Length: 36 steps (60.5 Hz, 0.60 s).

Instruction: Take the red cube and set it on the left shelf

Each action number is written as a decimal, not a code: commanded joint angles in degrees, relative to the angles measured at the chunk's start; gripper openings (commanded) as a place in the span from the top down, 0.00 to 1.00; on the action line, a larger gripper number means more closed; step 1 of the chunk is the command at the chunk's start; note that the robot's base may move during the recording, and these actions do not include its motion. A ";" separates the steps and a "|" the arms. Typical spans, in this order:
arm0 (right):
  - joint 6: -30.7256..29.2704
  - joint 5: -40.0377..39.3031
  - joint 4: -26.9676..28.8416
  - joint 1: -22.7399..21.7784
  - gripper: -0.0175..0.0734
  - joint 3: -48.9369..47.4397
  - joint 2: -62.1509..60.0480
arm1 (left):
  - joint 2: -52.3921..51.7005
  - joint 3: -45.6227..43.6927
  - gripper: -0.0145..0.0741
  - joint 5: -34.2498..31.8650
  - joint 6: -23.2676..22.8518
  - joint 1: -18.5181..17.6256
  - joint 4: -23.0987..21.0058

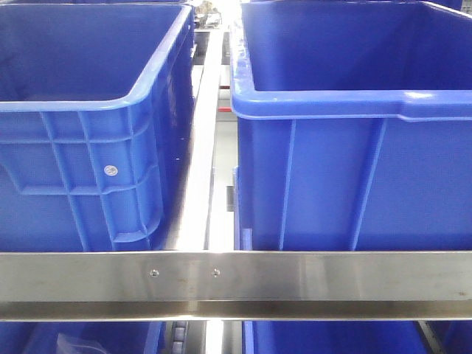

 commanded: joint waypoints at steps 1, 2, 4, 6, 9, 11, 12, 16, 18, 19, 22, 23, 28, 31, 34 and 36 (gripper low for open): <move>0.04 -5.31 -0.59 -0.18 0.78 -1.84 1.70 | -0.86 1.41 0.72 -4.74 0.01 -0.14 0.00; 0.04 -5.18 -0.59 -0.18 0.78 -2.04 2.45 | -0.86 1.41 0.72 -4.74 0.01 -0.14 0.00; 0.04 -4.70 -0.59 -0.18 0.78 -2.50 3.89 | -0.86 1.41 0.72 -4.74 0.01 -0.14 0.00; 0.04 -4.36 -0.59 -0.18 0.78 -3.17 5.50 | -0.86 1.41 0.72 -4.74 0.01 -0.14 0.00; 0.04 -3.91 -0.59 -0.18 0.78 -4.62 9.22 | -0.86 1.41 0.72 -4.74 0.01 -0.14 0.00; 0.04 -3.70 -0.59 -0.18 0.77 -5.98 11.81 | -0.86 1.41 0.72 -4.74 0.01 -0.14 0.00; 0.04 -3.63 -0.59 -0.18 0.77 -6.59 12.86 | -0.86 1.41 0.72 -4.74 0.01 -0.14 0.00; 0.04 -3.35 -0.59 -0.18 0.77 -10.15 18.27 | -0.86 1.41 0.72 -4.74 0.01 -0.14 0.00; 0.04 -3.17 -0.59 -0.18 0.75 -12.10 20.88 | -0.86 1.41 0.72 -4.74 0.01 -0.14 0.00; 0.04 -3.07 -0.59 -0.18 0.74 -12.88 22.41 | -0.86 1.41 0.72 -4.74 0.01 -0.14 0.00; 0.04 -2.14 -0.70 -0.18 0.65 -16.46 25.76 | -0.86 1.41 0.72 -4.74 0.01 -0.14 0.00; 0.04 -2.03 -0.77 -0.18 0.62 -17.24 27.12 | -0.86 1.41 0.72 -4.74 0.01 -0.14 0.00; 0.04 -0.76 -1.35 -0.18 0.36 -21.34 31.74 | -0.86 1.41 0.72 -4.74 0.01 -0.14 0.00; 0.04 -0.37 -1.93 -0.18 0.20 -23.35 34.10 | -0.86 1.41 0.72 -4.74 0.01 -0.14 0.00; 0.04 0.16 -2.21 -0.33 0.14 -24.77 35.66 | -0.86 1.41 0.72 -4.74 0.01 -0.14 0.00; 0.04 0.74 -2.30 -0.44 0.15 -25.36 36.30 | -0.86 1.41 0.72 -4.74 0.01 -0.14 0.00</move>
